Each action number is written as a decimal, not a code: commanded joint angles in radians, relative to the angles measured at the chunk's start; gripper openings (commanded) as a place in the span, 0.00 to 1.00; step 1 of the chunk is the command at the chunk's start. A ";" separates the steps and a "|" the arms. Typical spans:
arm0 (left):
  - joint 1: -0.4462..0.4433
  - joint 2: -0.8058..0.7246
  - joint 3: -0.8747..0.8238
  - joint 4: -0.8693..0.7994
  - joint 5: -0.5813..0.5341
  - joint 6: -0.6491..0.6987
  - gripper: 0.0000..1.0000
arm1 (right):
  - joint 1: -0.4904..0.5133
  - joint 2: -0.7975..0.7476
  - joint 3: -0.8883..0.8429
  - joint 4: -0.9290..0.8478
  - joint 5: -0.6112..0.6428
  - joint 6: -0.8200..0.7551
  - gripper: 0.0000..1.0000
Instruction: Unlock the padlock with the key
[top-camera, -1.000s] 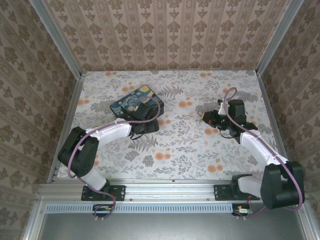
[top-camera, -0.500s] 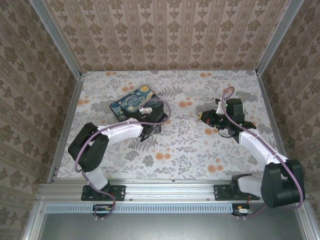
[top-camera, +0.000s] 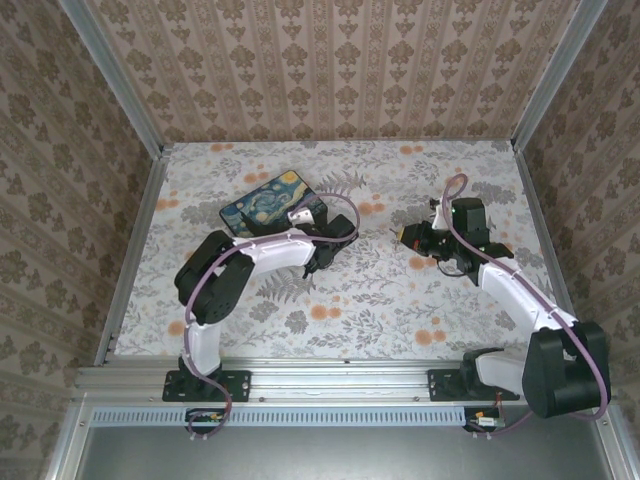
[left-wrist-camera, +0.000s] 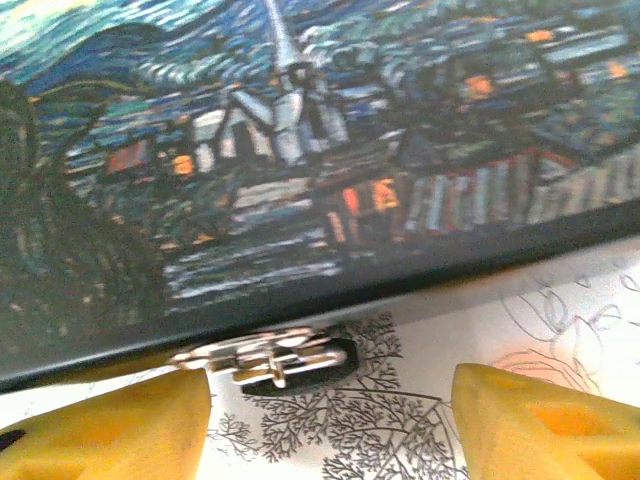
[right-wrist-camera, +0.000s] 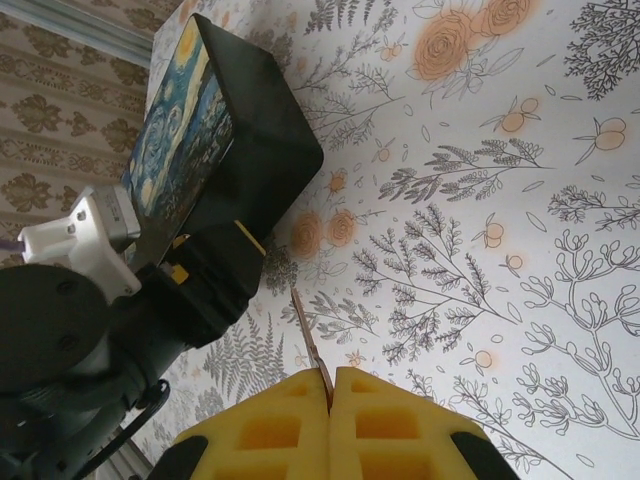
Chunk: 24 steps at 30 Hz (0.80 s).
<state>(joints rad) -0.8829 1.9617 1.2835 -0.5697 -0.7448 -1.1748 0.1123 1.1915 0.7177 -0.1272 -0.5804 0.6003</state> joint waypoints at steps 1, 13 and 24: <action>-0.002 0.021 0.045 -0.117 -0.077 -0.078 0.64 | 0.006 -0.029 0.031 -0.025 -0.027 -0.023 0.00; 0.033 0.045 0.008 -0.027 -0.062 -0.040 0.55 | 0.006 -0.017 0.025 -0.001 -0.054 -0.003 0.00; 0.004 0.078 0.049 -0.108 -0.105 -0.092 0.64 | 0.006 -0.004 0.033 -0.011 -0.063 -0.004 0.00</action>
<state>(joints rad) -0.8707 2.0163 1.3102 -0.6308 -0.8013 -1.2388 0.1123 1.1809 0.7193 -0.1322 -0.6174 0.6010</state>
